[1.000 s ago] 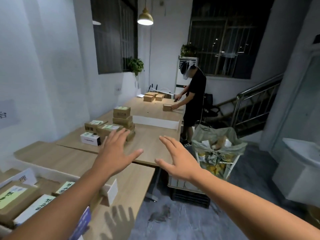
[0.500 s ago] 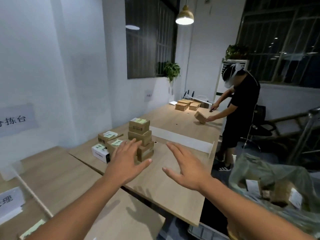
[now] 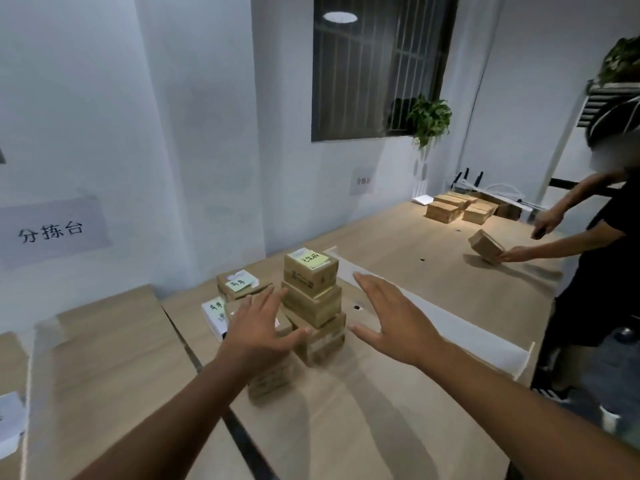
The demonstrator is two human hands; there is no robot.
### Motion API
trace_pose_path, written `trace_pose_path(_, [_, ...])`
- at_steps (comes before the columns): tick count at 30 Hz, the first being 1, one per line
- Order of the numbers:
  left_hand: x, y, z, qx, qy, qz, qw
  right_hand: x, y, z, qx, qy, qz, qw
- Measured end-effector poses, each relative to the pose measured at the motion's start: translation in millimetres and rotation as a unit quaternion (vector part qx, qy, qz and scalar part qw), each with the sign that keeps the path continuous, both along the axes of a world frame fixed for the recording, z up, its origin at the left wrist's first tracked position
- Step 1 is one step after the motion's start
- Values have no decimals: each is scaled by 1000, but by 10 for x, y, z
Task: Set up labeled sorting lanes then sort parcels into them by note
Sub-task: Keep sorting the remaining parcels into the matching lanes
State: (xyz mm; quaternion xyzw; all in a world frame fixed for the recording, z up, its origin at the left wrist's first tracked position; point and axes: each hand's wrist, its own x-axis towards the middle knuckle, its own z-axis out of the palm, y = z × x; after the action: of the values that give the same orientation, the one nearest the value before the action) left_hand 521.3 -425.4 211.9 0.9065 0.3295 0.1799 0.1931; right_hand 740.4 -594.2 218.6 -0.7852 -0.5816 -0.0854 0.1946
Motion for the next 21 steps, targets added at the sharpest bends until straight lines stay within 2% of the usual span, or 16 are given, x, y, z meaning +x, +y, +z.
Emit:
trace_pose_path(4, [690, 773, -302, 3, 17, 23, 1000, 810, 836, -239, -18, 25, 0, 1000])
trace_pose_path(11, [1666, 1787, -660, -69, 12, 50, 996, 1748, 2093, -523, -91, 36, 21, 995])
trace_pose_path(18, [2349, 2168, -1165, -128, -3, 25, 991, 2189, 2882, -1047, -153, 79, 61, 983])
trace_pose_path(21, [2489, 2176, -1383, -136, -60, 50, 988, 2229, 2970, -1260, -111, 104, 72, 986])
